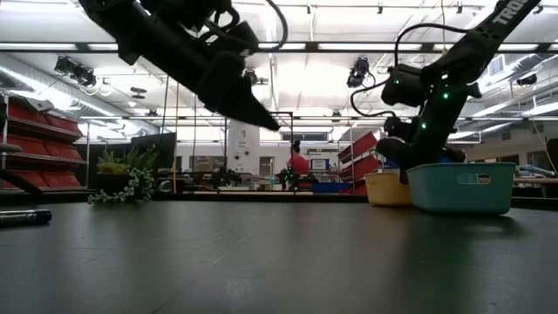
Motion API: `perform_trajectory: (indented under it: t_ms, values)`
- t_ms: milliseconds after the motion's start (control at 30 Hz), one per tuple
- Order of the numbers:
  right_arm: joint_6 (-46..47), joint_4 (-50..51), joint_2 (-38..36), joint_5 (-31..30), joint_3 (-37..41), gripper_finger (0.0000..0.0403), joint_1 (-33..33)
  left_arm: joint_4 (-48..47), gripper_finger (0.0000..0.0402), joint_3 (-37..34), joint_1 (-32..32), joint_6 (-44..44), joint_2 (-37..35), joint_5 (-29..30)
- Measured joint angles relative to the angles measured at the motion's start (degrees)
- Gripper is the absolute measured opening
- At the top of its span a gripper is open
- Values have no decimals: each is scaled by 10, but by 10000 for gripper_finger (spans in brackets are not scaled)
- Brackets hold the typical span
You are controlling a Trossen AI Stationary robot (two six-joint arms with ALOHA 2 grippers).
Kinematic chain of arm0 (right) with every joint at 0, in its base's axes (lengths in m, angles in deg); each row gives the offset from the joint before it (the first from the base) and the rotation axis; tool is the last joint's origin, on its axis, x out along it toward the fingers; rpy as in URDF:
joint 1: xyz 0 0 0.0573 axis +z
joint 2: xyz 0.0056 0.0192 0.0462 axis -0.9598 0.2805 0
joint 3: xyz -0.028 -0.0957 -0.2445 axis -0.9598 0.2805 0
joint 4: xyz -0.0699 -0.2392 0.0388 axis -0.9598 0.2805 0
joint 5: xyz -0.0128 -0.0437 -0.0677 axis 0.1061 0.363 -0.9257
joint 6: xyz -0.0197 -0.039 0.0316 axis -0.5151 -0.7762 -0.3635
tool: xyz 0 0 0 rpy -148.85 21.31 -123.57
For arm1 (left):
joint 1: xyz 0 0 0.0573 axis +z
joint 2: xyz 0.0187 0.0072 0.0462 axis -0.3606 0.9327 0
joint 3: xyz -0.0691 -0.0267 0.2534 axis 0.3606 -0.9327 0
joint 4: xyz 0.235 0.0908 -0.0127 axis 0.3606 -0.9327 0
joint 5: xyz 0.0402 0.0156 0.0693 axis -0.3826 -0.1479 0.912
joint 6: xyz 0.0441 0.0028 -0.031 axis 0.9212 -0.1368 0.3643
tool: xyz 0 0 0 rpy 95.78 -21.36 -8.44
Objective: Sort batteries
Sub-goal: Put the top silver black battery into the yellow bin, then put the silver black battery into the yellow bin
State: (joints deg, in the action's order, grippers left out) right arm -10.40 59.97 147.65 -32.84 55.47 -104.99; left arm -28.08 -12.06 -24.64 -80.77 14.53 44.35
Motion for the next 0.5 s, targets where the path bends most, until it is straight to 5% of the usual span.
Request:
perform_trajectory:
  t_ms: [233,367,500]
  values:
    - [-26,-4,-79,-42,-4,167,48,-225,186,28,-7,-92,-42,-62]
    - [-34,-52,-137,-172,5,165,138,-374,186,52,-24,-201,-56,-118]
    - [-83,-216,-145,-351,52,150,267,-456,186,67,-48,-277,-55,-157]
